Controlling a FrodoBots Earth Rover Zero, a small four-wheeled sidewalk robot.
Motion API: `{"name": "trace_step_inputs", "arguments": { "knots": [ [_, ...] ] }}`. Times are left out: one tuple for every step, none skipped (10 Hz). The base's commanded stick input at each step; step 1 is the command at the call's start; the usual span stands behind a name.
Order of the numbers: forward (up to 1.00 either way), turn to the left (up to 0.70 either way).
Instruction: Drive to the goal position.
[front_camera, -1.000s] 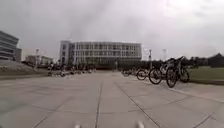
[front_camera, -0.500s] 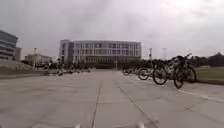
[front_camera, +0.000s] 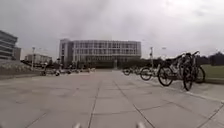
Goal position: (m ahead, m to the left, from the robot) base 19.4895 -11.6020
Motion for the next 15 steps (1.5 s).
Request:
{"name": "trace_step_inputs", "arguments": {
  "knots": [
    [0.85, 0.0],
    [0.85, 0.0],
    [0.85, 0.0],
    [0.85, 0.0],
    [0.85, 0.0],
    [0.85, 0.0],
    [0.85, 0.0],
    [0.85, 0.0],
    [0.85, 0.0],
    [0.85, 0.0],
    [0.85, 0.0],
    [0.85, 0.0],
    [0.85, 0.0],
    [0.85, 0.0],
    [0.85, 0.0]
  ]
}}
